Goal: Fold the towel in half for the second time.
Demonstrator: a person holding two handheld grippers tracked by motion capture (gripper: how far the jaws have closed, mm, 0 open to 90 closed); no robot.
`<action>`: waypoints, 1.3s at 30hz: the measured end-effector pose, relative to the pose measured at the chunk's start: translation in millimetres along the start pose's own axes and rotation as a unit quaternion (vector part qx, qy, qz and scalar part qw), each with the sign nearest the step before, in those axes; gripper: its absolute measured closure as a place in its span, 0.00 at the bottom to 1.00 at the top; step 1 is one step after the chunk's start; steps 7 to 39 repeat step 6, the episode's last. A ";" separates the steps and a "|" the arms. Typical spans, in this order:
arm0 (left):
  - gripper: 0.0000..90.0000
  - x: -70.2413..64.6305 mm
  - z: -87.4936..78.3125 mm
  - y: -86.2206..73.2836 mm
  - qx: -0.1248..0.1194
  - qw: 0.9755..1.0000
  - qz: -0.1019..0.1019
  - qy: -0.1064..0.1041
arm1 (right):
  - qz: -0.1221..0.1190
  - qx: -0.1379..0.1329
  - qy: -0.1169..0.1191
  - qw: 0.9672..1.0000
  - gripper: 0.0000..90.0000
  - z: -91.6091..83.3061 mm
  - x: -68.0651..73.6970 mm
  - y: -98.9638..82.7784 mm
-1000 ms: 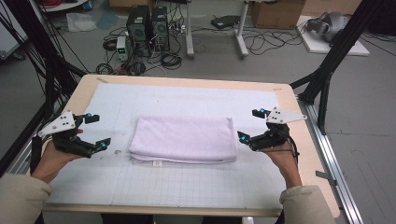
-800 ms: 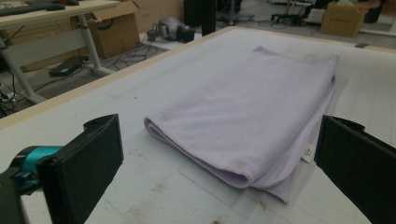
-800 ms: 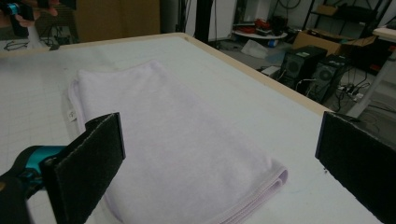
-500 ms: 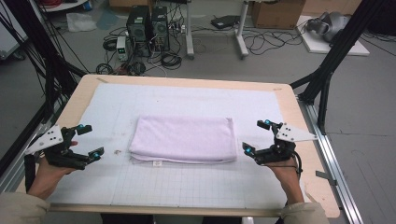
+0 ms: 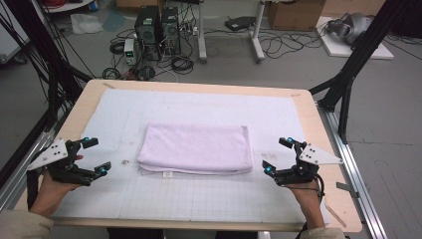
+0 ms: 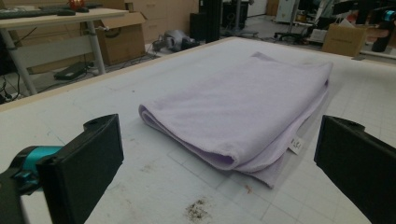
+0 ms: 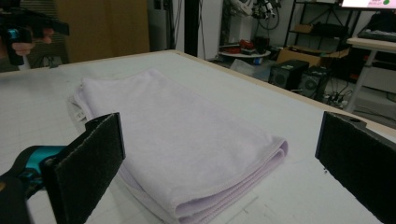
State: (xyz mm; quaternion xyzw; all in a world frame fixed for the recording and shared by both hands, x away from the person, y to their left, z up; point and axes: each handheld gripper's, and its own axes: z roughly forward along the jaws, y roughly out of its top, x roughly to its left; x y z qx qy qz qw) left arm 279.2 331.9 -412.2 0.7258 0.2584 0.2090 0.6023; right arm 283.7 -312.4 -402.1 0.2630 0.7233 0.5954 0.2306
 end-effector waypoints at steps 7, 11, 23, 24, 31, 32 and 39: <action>0.02 0.4 1.0 -0.7 -0.001 1.000 -0.002 0.000 | -0.002 -0.002 -0.004 1.000 0.01 -2.3 1.2 -2.8; 0.02 0.4 1.0 -0.7 -0.001 1.000 -0.002 0.000 | -0.002 -0.002 -0.004 1.000 0.01 -2.3 1.2 -2.8; 0.02 0.4 1.0 -0.7 -0.001 1.000 -0.002 0.000 | -0.002 -0.002 -0.004 1.000 0.01 -2.3 1.2 -2.8; 0.02 0.4 1.0 -0.7 -0.001 1.000 -0.002 0.000 | -0.002 -0.002 -0.004 1.000 0.01 -2.3 1.2 -2.8; 0.02 0.4 1.0 -0.7 -0.001 1.000 -0.002 0.000 | -0.002 -0.002 -0.004 1.000 0.01 -2.3 1.2 -2.8; 0.02 0.4 1.0 -0.7 -0.001 1.000 -0.002 0.000 | -0.002 -0.002 -0.004 1.000 0.01 -2.3 1.2 -2.8; 0.02 0.4 1.0 -0.7 -0.001 1.000 -0.002 0.000 | -0.002 -0.002 -0.004 1.000 0.01 -2.3 1.2 -2.8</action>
